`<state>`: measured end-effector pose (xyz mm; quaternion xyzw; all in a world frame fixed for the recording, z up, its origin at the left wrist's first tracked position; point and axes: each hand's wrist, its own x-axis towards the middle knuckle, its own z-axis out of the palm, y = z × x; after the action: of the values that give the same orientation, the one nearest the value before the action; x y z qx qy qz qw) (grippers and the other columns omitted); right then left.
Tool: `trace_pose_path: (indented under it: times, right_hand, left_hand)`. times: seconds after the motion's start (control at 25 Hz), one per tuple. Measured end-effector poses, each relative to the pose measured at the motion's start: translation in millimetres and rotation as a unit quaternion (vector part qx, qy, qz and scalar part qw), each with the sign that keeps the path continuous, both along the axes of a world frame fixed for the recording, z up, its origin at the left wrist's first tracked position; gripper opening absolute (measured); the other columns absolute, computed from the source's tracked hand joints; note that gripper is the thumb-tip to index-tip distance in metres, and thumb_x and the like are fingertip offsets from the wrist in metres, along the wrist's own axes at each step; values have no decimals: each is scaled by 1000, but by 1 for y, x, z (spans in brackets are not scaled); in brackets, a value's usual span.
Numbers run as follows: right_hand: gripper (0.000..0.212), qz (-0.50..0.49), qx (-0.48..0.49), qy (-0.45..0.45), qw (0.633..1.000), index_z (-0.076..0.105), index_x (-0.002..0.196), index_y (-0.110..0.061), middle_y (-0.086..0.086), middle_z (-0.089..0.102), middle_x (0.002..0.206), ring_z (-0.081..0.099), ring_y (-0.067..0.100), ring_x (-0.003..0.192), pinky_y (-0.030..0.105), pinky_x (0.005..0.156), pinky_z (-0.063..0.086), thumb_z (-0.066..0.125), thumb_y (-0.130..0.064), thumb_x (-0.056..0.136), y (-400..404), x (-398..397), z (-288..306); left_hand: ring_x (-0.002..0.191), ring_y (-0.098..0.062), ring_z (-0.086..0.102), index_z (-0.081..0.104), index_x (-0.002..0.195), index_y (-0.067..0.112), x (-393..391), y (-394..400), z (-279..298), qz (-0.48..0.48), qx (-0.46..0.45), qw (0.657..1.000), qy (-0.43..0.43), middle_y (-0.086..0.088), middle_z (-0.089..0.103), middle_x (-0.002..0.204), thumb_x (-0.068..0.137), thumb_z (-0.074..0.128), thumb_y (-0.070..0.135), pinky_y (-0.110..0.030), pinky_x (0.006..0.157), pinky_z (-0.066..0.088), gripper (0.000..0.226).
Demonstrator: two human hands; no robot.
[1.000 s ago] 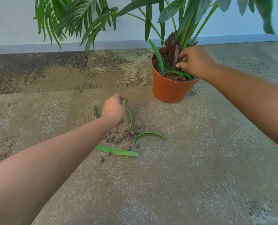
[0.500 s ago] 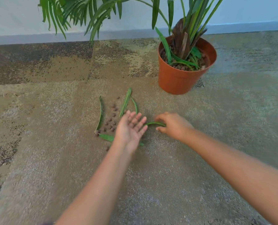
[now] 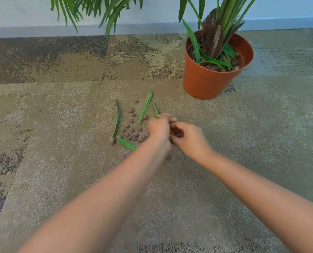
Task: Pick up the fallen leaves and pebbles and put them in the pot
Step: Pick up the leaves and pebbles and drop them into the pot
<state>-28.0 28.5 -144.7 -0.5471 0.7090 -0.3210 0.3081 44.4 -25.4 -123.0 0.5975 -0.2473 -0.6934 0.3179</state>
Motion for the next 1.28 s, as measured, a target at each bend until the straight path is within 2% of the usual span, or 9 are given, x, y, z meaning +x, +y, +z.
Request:
trace_pose_path:
  times: [0.16,0.24,0.4,0.56,0.72,0.8,0.96,1.12,1.28]
  right_hand:
    - [23,-48,30,-43,997,50,106,-13,-3,63,88,58,11,73,22,59,42,59,-22,87,-6,61,-1]
    - [23,68,37,38,996,52,109,-10,8,61,107,57,21,93,30,72,45,53,-23,90,-5,94,-6]
    - [32,309,21,246,919,54,124,-9,13,43,140,38,30,127,41,100,39,49,-12,93,3,117,-23]
    - [36,289,9,273,918,56,121,-9,9,52,125,42,28,119,40,88,46,51,-1,87,14,113,-36]
    - [30,211,3,256,943,58,109,-8,9,55,108,47,27,105,33,69,42,53,6,83,0,100,-32]
    - [28,200,8,236,951,61,106,-11,8,59,106,50,26,102,32,72,44,53,5,84,3,97,-29]
    - [20,44,80,32,995,67,106,-20,2,67,106,61,16,89,30,79,51,59,-15,89,8,92,-15]
    - [18,11,176,-165,970,69,103,-12,7,70,94,64,16,75,19,68,54,63,-15,86,9,112,2]
    - [26,56,132,-90,986,66,107,-10,10,70,105,64,27,97,39,84,53,57,-24,87,15,115,15]
  left_hand:
    - [52,-13,47,56,86,9,44,-40,7,-118,-23,989,-84,-3,55,66,97,30,6,-21,43,41,27]
    - [53,-12,49,57,89,7,73,-55,12,-136,-44,982,-127,-2,56,66,97,33,7,-23,49,40,26]
    - [59,-13,55,58,90,8,122,-65,22,-192,-41,975,-107,-3,60,75,96,32,2,-22,51,47,27]
    - [65,-15,65,61,102,8,167,-33,4,-286,21,955,-70,-4,70,80,93,39,3,-27,57,55,24]
    - [60,-15,65,59,99,7,182,-16,-20,-252,61,963,-80,-5,68,77,95,39,6,-30,59,55,21]
    - [55,-15,66,60,92,5,182,-4,-32,-238,82,965,-72,-5,68,69,96,38,10,-30,57,58,23]
    - [50,-18,67,56,77,3,169,10,-41,-230,117,964,-62,-8,66,54,98,38,16,-28,54,59,30]
    - [47,-16,67,57,83,2,157,14,-46,-180,135,974,1,-9,68,54,99,31,13,-28,45,57,32]
    - [36,-8,60,57,73,5,143,12,-46,-180,113,977,15,-1,63,44,99,31,14,-15,33,46,38]
